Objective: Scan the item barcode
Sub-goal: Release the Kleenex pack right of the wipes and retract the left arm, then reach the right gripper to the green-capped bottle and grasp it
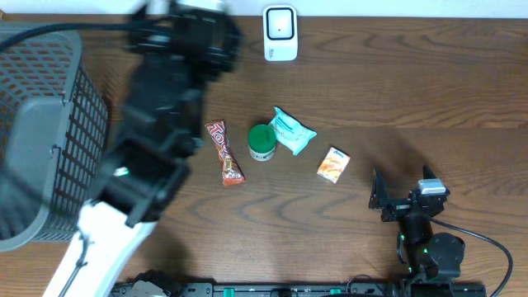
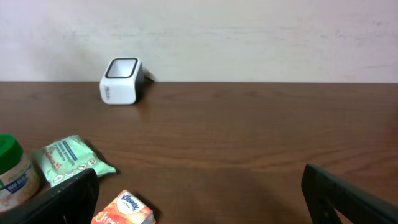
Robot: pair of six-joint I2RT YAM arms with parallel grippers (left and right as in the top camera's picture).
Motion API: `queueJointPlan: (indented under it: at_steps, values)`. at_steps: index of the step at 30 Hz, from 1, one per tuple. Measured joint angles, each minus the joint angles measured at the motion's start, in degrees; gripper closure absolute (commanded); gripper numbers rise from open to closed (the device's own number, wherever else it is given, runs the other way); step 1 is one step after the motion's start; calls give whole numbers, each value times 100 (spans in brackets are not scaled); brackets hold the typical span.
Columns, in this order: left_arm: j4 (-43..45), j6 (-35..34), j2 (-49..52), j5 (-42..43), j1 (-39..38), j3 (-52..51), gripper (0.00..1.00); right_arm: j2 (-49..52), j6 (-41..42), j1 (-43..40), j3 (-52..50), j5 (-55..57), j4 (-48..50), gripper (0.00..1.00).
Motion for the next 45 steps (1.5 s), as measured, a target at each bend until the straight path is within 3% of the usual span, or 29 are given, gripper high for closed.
queueJointPlan:
  at_steps: [7, 17, 21, 27, 32, 35, 38, 40, 41, 43, 45]
  values:
    - [-935, 111, -420, -109, 1137, 2, 2, 0, 57, 0, 0, -4, 2, 1]
    - [-1471, -33, -428, 1054, 1897, 2, 2, 570, 1182, 0, 280, -205, -273, 1]
    - [-1593, -83, -431, 1456, 2033, 2, 2, 1589, 1572, 9, 1088, -313, -859, 1]
    - [-1749, -103, -442, 2109, 2094, 0, 2, 4120, 1816, 496, 3069, -472, -1700, 1]
    - [-1799, -103, -494, 2363, 2094, 0, 2, 6358, 1958, 1169, 5268, -673, -3550, 1]
    - [-1808, -103, -560, 2441, 2094, 0, 2, 7429, 1982, 1471, 6382, -1355, -4277, 1]
    - [-1818, -103, -673, 2468, 2094, 0, 2, 8054, 1958, 1626, 6885, -2146, -4315, 1]
    - [-1816, -103, -752, 2470, 2094, 0, 2, 8393, 2035, 1725, 6937, -2577, -3941, 16]
    - [-1816, -103, -789, 2470, 2094, 0, 2, 8518, 2103, 1753, 6937, -2691, -3742, 17]
    - [-1818, -103, -872, 2483, 2094, 0, 2, 8804, 2406, 1823, 6957, -2874, -3475, 18]
    - [-1838, -114, -960, 2485, 2094, 0, 2, 9049, 2887, 1926, 6990, -2870, -3462, 7]
